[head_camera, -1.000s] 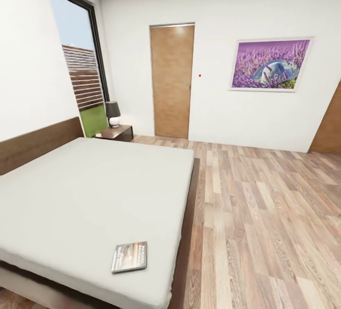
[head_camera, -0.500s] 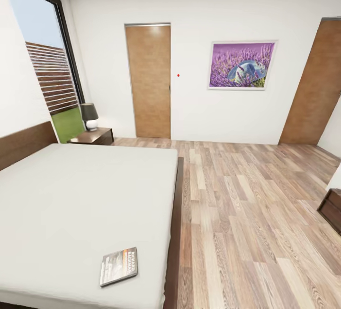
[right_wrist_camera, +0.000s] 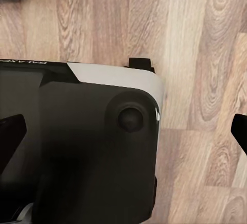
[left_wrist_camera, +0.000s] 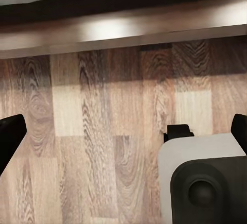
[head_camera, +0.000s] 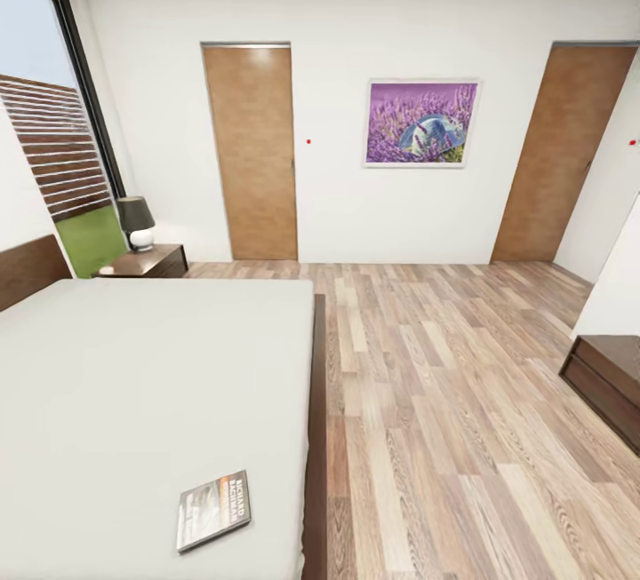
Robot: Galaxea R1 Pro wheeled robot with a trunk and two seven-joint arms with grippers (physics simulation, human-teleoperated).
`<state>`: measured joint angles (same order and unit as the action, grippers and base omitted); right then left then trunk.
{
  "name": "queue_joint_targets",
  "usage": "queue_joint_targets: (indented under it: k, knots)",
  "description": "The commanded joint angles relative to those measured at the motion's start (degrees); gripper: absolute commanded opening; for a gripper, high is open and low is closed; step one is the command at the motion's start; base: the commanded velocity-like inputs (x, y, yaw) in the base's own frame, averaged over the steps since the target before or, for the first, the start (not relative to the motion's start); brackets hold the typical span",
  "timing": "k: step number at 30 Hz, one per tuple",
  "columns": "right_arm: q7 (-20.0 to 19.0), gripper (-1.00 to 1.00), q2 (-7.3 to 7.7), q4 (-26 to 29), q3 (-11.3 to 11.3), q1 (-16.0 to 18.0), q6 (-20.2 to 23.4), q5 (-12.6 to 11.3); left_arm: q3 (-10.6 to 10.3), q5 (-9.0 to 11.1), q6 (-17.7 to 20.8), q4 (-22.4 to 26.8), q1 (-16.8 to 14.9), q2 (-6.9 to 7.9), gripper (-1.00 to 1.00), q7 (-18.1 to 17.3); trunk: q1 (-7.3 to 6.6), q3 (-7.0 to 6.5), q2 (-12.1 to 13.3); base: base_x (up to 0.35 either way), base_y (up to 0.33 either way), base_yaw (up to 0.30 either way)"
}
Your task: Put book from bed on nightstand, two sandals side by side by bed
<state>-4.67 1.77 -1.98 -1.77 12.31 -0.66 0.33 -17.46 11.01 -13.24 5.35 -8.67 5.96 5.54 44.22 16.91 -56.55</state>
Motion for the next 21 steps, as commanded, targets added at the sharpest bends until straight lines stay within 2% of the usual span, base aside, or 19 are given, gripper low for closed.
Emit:
queue_joint_targets:
  k: [1, 9, 21]
  knots:
    - [-0.1, 1.0, 0.01, -0.1, -0.2, 0.1, -0.1, 0.0, -0.5, 0.5, -0.2, 0.0, 0.0, 0.01, 1.0, 0.2, 0.0, 0.07, 0.0, -0.012, 0.048, -0.042]
    - [-0.2, 1.0, 0.05, -0.1, -0.2, 0.1, -0.1, 0.1, -0.5, 0.5, -0.1, 0.0, 0.0, 0.01, 1.0, 0.2, 0.0, 0.07, 0.0, -0.005, 0.046, -0.018]
    - [-0.1, 1.0, 0.0, -0.1, -0.2, 0.1, -0.1, 0.2, -0.5, 0.5, -0.1, 0.0, 0.0, 0.01, 1.0, 0.2, 0.0, 0.07, 0.0, -0.001, 0.146, -0.003]
